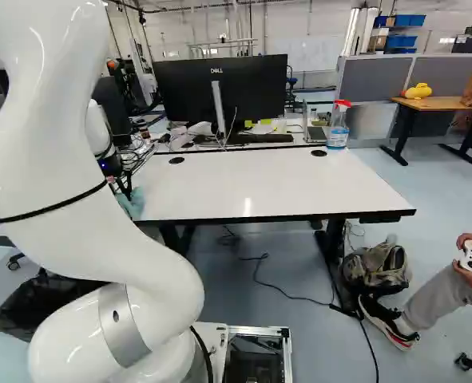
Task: Clean the table with the green towel
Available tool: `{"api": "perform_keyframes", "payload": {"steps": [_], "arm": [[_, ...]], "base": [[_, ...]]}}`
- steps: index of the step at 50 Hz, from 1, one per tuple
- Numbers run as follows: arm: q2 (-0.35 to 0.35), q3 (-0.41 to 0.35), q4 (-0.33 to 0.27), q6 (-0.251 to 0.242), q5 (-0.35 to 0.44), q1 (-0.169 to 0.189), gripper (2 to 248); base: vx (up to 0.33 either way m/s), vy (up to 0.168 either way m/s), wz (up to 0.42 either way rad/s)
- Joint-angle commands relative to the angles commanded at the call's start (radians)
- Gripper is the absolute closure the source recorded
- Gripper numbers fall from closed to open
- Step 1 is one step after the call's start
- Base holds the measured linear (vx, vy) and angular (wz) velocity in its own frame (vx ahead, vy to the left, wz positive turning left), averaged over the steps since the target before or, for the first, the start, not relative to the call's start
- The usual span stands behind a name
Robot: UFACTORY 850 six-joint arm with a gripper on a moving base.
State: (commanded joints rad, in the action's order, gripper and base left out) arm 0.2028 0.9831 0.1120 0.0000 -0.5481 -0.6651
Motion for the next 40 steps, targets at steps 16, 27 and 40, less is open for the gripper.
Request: {"api": "perform_keyframes", "payload": {"steps": [16, 27, 40], "arm": [[0.015, 0.018, 0.0, 0.0, 0.0, -0.057, 208], [-0.006, -0.007, 0.0, 0.0, 0.0, -0.095, 208], [-0.054, -0.063, 0.0, 0.0, 0.0, -0.115, 208]], "base": [[0.0, 0.0, 0.0], [0.0, 0.0, 0.0], [0.0, 0.0, 0.0]]}}
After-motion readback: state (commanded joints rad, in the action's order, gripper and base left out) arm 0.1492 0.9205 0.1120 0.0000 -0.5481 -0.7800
